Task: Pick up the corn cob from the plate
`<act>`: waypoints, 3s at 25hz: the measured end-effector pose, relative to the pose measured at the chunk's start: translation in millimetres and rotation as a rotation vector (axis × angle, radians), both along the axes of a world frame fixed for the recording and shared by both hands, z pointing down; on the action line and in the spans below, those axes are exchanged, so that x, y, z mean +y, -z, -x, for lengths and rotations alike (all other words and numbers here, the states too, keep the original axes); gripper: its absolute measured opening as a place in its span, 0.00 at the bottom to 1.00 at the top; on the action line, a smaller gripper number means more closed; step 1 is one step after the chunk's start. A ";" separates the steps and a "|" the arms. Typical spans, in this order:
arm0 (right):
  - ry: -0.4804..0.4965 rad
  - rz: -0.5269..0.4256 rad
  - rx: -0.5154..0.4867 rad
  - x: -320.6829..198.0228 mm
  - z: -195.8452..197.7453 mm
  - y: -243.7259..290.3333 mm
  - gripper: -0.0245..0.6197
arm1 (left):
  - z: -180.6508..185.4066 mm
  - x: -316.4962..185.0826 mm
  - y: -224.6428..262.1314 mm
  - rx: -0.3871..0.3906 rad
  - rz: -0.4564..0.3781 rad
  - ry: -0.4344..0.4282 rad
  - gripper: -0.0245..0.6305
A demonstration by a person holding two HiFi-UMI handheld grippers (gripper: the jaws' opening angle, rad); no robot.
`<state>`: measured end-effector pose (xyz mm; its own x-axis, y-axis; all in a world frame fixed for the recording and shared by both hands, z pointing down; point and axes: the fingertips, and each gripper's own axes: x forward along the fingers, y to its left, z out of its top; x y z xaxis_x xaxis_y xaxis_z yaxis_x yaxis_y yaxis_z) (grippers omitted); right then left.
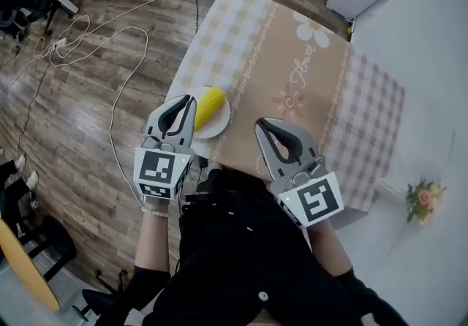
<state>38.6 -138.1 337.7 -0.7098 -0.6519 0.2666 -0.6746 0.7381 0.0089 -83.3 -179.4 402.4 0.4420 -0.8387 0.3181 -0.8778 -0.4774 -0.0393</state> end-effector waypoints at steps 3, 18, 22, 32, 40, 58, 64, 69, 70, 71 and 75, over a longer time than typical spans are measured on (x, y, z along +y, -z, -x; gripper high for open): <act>-0.020 0.010 0.003 0.1 -6.1 -3.6 0.10 | -9.3 -2.1 -18.0 -0.026 0.048 -0.042 0.15; -0.089 0.048 0.031 -1.7 -32.4 -18.7 0.10 | -31.9 0.9 -136.2 -0.192 0.343 -0.151 0.43; -0.103 0.055 0.035 0.2 -37.1 -21.2 0.10 | -35.2 -2.6 -151.6 -0.208 0.378 -0.170 0.45; -0.146 0.081 0.048 3.6 -51.7 -28.5 0.10 | -40.9 -5.5 -186.6 -0.294 0.443 -0.210 0.49; -0.137 0.114 0.062 4.9 -50.2 -32.8 0.10 | -42.1 -5.3 -199.7 -0.250 0.488 -0.206 0.49; -0.132 0.097 0.060 5.3 -46.3 -34.0 0.10 | -47.0 -1.6 -204.7 -0.265 0.488 -0.217 0.44; -0.111 0.109 0.068 5.4 -39.4 -33.7 0.10 | -46.0 -0.3 -203.2 -0.264 0.477 -0.208 0.44; -0.108 0.091 0.066 3.6 -37.9 -33.7 0.10 | -44.3 -1.5 -194.9 -0.219 0.465 -0.189 0.44; -0.110 0.096 0.074 4.2 -39.1 -35.4 0.10 | -43.9 -1.8 -192.6 -0.211 0.462 -0.185 0.44; -0.110 0.099 0.080 4.7 -39.3 -36.3 0.10 | -43.5 -2.2 -189.9 -0.201 0.457 -0.182 0.44; -0.085 0.076 0.055 2.8 -30.9 -29.6 0.10 | -42.0 -4.2 -176.5 -0.161 0.431 -0.162 0.44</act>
